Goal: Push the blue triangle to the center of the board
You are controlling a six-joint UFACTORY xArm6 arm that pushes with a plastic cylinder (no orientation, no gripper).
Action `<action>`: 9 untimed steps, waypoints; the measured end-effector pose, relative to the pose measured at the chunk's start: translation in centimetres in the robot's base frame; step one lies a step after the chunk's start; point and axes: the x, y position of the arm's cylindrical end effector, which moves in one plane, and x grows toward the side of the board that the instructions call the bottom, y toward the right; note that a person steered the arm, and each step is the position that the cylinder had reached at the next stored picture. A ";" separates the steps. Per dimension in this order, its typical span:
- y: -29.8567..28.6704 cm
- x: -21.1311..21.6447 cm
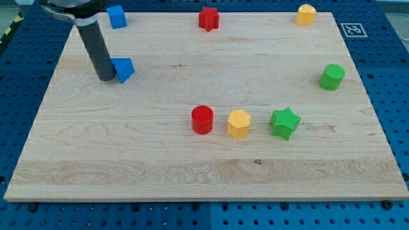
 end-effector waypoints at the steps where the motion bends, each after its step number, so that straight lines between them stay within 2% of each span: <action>1: -2.3 -3.5; 2: -1.4 -3.4; 3: 2.0 -0.5; 4: 6.5 0.1; 5: 7.4 0.1; 7: 6.9 -3.7; 8: 10.9 -3.5; 9: 11.4 -2.5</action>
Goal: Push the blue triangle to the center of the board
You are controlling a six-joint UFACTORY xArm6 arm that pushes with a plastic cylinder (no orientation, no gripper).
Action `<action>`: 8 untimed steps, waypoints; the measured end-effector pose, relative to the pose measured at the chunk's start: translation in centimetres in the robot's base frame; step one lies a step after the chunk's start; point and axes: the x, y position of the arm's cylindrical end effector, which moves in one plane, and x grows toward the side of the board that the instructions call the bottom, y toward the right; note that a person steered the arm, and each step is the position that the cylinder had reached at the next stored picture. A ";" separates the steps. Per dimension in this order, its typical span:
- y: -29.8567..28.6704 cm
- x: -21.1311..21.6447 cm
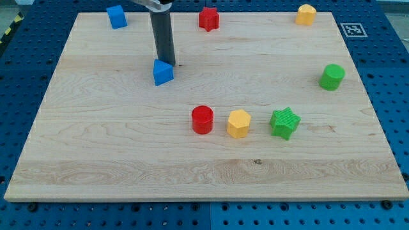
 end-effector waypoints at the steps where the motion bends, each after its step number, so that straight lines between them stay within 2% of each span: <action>1: -0.7 0.2; 2: -3.0 1.2; 3: -4.9 4.1; 8: -5.5 8.3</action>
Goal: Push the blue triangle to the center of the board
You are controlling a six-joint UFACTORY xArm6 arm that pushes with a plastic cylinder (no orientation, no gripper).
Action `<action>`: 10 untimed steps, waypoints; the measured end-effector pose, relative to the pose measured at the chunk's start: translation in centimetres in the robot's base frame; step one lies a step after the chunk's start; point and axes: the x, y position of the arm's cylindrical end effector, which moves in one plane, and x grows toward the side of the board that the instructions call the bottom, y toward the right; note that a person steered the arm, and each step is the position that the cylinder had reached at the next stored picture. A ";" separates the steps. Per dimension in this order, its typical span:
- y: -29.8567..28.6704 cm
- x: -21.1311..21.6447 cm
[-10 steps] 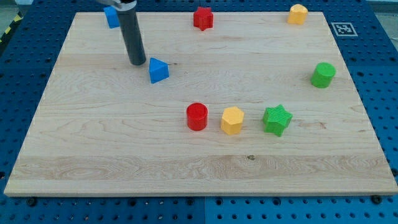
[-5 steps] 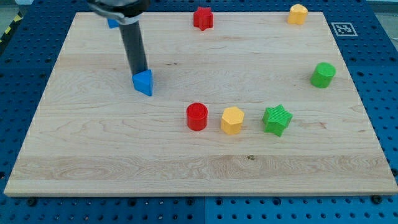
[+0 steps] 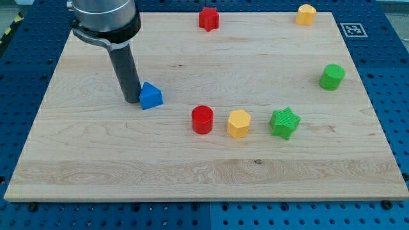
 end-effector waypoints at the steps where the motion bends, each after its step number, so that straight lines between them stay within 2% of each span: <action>1: 0.0 0.8; 3: 0.5 1.1; 6: 4.3 1.1; 10: 6.4 -0.5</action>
